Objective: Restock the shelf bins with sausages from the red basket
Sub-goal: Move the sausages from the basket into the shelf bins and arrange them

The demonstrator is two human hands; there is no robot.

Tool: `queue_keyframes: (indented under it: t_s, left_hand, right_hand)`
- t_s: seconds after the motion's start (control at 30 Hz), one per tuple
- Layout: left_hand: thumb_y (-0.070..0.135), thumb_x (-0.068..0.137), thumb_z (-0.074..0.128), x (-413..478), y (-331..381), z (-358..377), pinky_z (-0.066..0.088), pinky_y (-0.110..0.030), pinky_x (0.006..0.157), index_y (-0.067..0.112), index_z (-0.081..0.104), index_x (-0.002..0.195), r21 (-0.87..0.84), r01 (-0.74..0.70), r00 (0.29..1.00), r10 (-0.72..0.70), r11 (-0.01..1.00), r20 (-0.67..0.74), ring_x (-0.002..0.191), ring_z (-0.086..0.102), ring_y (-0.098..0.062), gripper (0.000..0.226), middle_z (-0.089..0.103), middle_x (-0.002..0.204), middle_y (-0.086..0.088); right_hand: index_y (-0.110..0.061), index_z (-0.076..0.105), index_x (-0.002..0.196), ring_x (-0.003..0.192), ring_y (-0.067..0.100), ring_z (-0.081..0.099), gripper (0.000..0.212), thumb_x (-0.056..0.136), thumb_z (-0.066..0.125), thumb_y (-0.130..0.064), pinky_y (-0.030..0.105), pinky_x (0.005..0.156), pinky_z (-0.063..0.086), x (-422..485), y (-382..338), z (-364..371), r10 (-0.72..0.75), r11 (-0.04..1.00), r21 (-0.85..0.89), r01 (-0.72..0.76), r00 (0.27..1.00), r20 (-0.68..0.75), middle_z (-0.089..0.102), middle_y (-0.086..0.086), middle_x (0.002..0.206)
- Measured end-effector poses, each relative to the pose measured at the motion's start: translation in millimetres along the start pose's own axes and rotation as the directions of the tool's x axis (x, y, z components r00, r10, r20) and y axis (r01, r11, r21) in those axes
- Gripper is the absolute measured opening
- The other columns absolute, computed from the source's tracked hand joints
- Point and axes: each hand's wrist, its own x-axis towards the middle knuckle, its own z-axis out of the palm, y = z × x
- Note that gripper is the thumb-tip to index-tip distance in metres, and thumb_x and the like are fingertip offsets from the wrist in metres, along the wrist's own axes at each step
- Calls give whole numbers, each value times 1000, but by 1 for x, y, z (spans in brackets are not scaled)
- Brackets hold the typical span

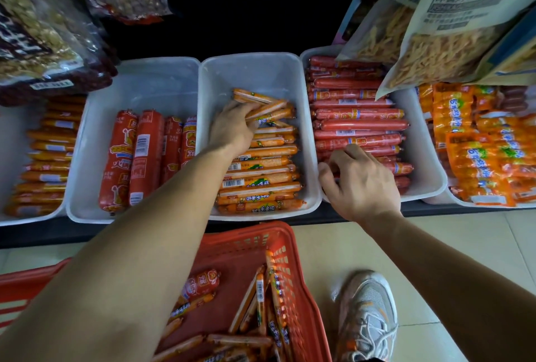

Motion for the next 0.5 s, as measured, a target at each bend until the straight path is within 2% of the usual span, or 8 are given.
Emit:
queue_keyframes:
  t_s: [0.17, 0.27, 0.37, 0.43, 0.5]
  left_hand:
    - [42, 98, 52, 7, 1, -5, 9, -48, 123, 43, 47, 143, 150, -135, 986, 118, 979, 115, 151, 7, -23, 45, 16, 162, 9]
    - [48, 98, 50, 16, 8, -9, 1, -48, 123, 40, 31, 150, 239, -237, 958, 185, 942, 220, 154, 0, -20, 56, 10, 167, 7]
    - [68, 95, 39, 23, 7, -11, 0, -49, 123, 37, 7, 156, 319, -228, 952, 143, 920, 270, 153, -6, -22, 76, 0, 168, 2]
    - [75, 92, 31, 26, 8, -11, 6, -51, 123, 38, 10, 156, 410, -274, 947, 171, 870, 270, 154, -1, -24, 77, 8, 166, 2]
    - [76, 92, 29, 25, 11, -12, 19, -50, 118, 40, 20, 153, 449, -263, 945, 135, 854, 296, 148, 17, -29, 72, 24, 157, -2]
  right_hand:
    - [-16, 62, 80, 74, 27, 57, 40, 92, 42, -49, 30, 55, 36, 0, -1, 0, 6, 1000, 0, -6, 1000, -8, 58, 1, 87]
    - [-17, 60, 78, 71, 27, 56, 39, 92, 42, -48, 30, 55, 31, 0, -1, 0, 9, 1000, -3, -9, 1000, -12, 57, 1, 85]
    - [-17, 60, 78, 69, 26, 55, 39, 92, 42, -48, 29, 55, 28, -1, -1, 0, 1, 1000, -4, -1, 1000, -12, 56, 0, 84]
    - [-17, 60, 79, 70, 25, 54, 40, 92, 41, -49, 29, 55, 27, -1, -1, -1, 0, 1000, -6, 0, 1000, -5, 56, 0, 85]
    - [-17, 61, 80, 72, 26, 55, 40, 92, 40, -50, 29, 55, 27, 0, -1, -2, 3, 1000, -11, -3, 1000, 9, 56, 0, 86]
